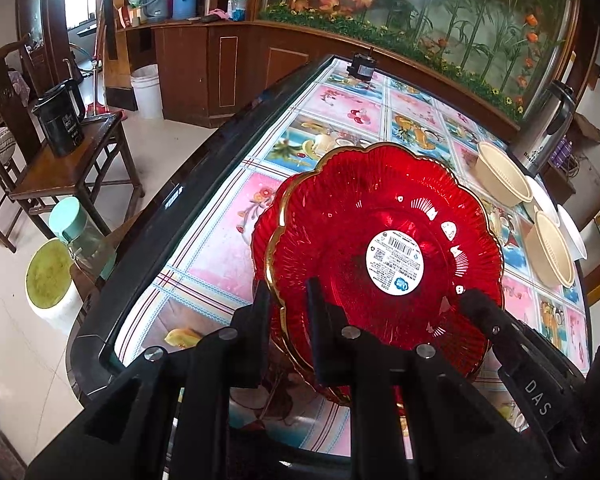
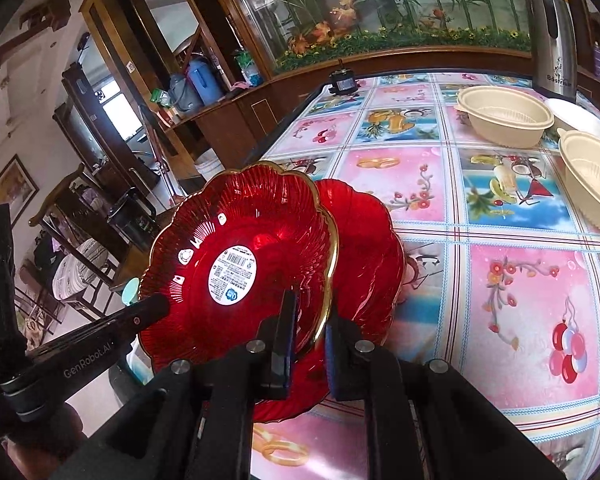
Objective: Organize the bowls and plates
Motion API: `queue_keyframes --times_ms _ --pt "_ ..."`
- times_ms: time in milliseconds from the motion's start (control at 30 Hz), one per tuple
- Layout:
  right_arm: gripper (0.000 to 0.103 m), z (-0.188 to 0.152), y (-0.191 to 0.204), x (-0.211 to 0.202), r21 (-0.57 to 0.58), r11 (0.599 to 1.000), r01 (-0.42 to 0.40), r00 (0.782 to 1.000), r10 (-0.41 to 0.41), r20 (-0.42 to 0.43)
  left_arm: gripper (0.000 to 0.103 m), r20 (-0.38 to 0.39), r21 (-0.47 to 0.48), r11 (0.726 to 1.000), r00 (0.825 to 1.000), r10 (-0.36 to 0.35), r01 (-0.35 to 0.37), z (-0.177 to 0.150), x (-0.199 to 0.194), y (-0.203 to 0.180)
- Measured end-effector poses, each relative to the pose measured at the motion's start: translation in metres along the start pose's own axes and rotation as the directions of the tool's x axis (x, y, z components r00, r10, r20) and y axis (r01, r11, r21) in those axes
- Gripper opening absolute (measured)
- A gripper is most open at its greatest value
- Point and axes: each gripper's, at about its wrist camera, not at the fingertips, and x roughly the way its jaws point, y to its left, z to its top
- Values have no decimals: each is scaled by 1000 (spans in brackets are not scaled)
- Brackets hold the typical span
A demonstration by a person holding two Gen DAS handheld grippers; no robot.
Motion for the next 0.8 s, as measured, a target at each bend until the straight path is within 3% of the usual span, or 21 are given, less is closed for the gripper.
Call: queue_keyframes --times_ms 400,567,800 --pt "17 -4 2 9 -31 999 39 999 -39 -5 15 5 45 997 998 57 -58 0 4 -8" --pt "24 -5 4 7 -56 995 77 997 -76 19 15 65 79 989 990 123 -128 0 -4 -15" --pt "24 -4 2 1 -67 995 76 997 -74 35 15 83 79 988 989 123 -130 0 -9 -16"
